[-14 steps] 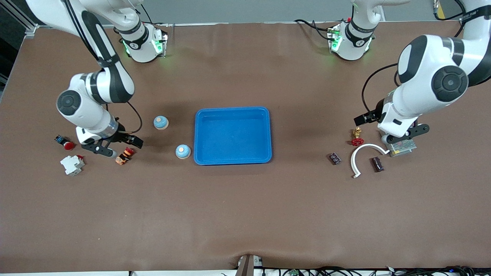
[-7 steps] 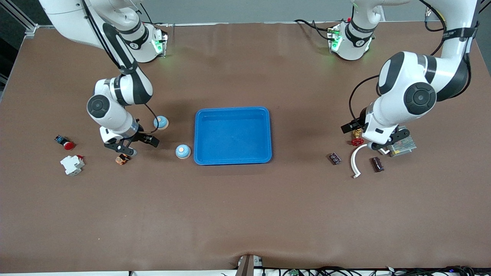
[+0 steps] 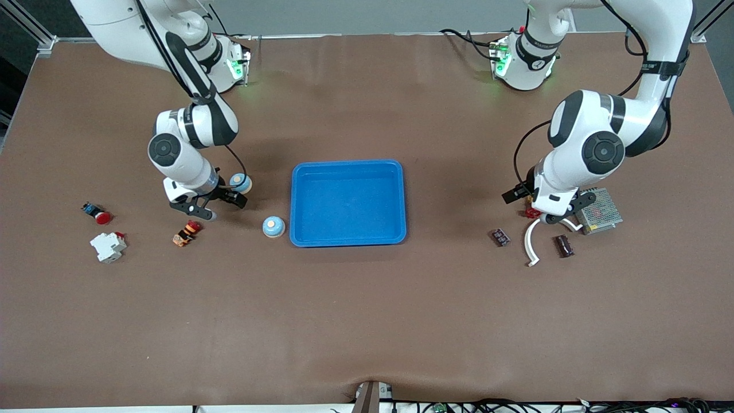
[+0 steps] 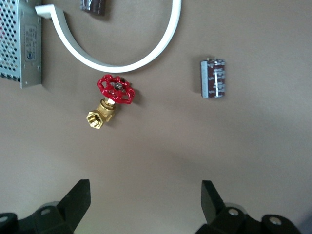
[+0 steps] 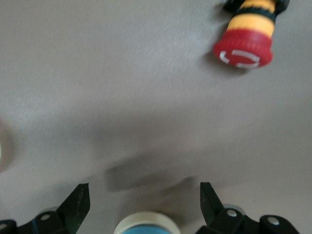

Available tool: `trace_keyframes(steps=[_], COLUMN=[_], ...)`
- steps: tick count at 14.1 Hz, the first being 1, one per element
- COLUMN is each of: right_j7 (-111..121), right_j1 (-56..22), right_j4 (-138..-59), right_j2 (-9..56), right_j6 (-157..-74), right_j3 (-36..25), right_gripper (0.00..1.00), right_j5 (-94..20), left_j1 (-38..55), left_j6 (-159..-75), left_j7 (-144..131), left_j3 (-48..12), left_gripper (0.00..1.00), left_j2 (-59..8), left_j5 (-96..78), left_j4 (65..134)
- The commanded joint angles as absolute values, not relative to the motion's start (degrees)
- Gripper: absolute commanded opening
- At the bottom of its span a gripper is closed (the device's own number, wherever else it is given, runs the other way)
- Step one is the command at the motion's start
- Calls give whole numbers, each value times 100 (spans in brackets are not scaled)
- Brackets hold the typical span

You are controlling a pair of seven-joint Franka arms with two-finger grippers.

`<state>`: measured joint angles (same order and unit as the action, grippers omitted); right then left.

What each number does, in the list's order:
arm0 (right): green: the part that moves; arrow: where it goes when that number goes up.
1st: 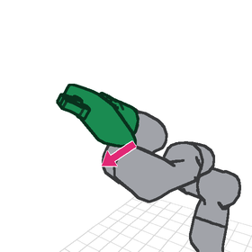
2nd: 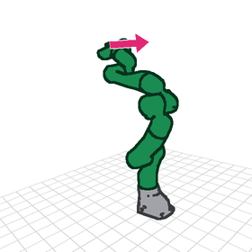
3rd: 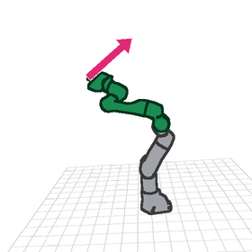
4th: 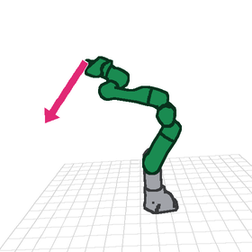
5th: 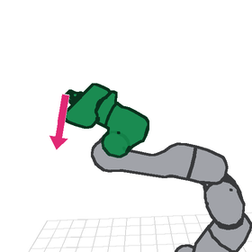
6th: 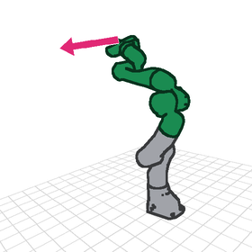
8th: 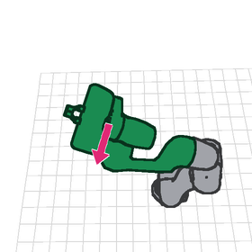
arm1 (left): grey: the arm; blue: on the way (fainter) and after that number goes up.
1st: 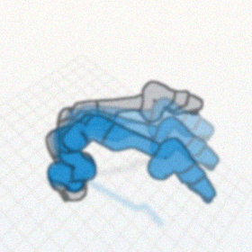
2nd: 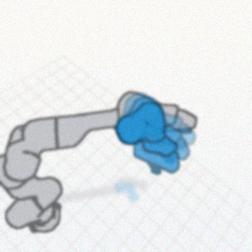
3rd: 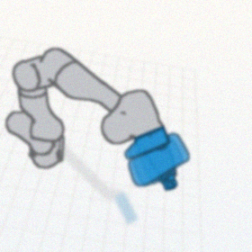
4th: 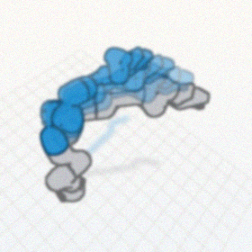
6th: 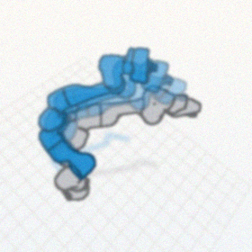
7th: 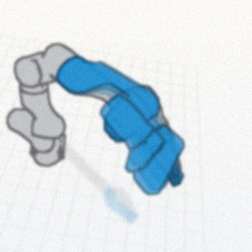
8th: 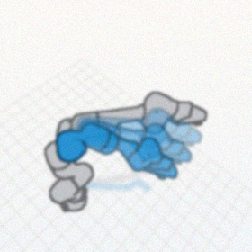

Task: Place electrolytic capacitor and blue bell in tray
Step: 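Grasp the bell with the right gripper while the left gripper grasps a capacitor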

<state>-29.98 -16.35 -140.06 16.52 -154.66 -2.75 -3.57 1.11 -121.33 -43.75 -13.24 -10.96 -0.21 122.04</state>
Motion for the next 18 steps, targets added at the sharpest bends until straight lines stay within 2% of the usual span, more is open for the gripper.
trace_keyframes(steps=[1,11,14,16,18], right_j7=[-3453,-3489,-3489,-3489,-3489], right_j1=[-2003,-2057,-2057,-2074,-2171], right_j4=[-14343,-14994,-15047,-15047,-15073], right_j2=[1266,1072,1072,1072,1072], right_j6=[-15504,-16154,-16216,-16216,-16233], right_j3=[-308,-308,-308,-308,-308], right_gripper=[100,100,100,100,100], right_j5=[-422,-422,-422,-422,-422], left_j1=[62,-53,-53,-35,-26], left_j6=[-12540,-14686,-14730,-14853,-15002], left_j7=[-4623,-5124,-5124,-5133,-5124], left_j3=[-1345,-1336,-1336,-1336,-1336], left_gripper=[100,99,94,85,69], left_j2=[-1300,-2548,-2776,-2944,-3058], left_j5=[-62,-97,-105,-105,-105], left_j4=[12304,12165,11928,11822,11821])
